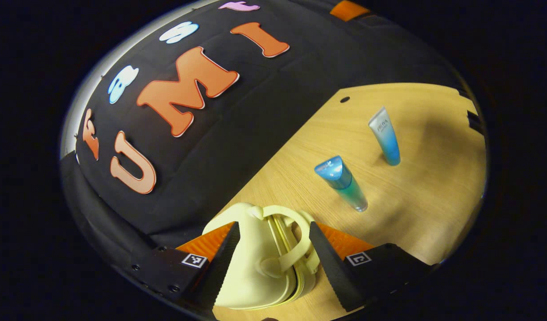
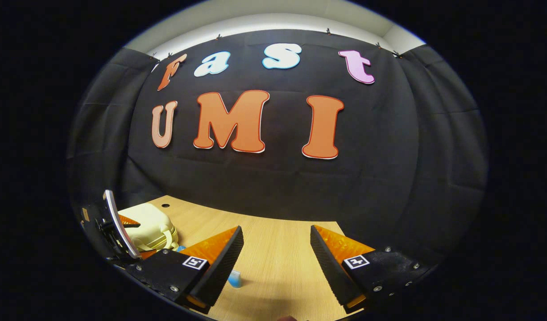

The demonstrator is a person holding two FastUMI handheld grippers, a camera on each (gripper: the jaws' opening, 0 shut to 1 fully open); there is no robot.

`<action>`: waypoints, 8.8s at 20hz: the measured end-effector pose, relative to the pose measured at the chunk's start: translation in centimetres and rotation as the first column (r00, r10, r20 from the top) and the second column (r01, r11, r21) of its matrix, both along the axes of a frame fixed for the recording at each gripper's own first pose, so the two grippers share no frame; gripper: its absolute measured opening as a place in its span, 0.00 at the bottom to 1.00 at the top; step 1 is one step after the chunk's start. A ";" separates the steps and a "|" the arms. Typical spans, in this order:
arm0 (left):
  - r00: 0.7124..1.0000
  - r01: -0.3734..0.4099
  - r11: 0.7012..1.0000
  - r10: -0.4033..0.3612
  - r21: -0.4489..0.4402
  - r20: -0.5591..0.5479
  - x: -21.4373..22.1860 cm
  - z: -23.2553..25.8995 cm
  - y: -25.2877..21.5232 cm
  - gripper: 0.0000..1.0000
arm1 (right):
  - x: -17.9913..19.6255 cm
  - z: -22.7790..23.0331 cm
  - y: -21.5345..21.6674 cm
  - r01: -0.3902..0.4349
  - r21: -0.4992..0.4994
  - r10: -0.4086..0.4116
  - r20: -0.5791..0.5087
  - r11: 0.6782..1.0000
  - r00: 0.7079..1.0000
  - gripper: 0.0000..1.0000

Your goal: First open the suitcase, pack the skin care products into it, and then close the suitcase.

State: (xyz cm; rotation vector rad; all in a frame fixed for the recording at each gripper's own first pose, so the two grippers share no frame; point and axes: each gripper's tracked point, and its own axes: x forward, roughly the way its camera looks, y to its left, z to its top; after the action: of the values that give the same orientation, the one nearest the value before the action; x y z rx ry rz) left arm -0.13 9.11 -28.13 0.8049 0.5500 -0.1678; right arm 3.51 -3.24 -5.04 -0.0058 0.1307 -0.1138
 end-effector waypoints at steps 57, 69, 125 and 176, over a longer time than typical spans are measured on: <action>0.897 -0.308 0.889 0.390 -0.337 0.209 6.0 14.9 32.3 0.05 | 5.3 0.7 14.2 -0.050 -0.055 0.048 -0.040 0.997 0.998 0.95; 0.855 -0.442 0.824 0.506 -0.355 0.111 5.6 9.7 44.7 0.05 | 5.7 -0.9 15.7 -0.002 -0.055 -0.003 -0.090 0.998 0.996 0.95; 0.981 -0.089 0.731 0.183 -0.677 0.069 2.5 3.0 -3.4 0.98 | 3.6 -8.3 7.5 -0.124 0.019 0.126 -0.197 0.992 0.972 0.96; 0.965 -0.181 0.725 0.261 -0.664 0.023 4.7 -1.1 -0.8 0.43 | 9.2 -27.3 13.2 -0.370 0.090 0.370 -0.440 0.925 0.818 0.72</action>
State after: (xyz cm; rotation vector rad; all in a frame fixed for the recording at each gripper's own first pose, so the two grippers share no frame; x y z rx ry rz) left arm 4.57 8.27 -29.22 0.0453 0.4273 -0.0811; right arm 12.71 9.96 -32.37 -0.0574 0.5942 0.2847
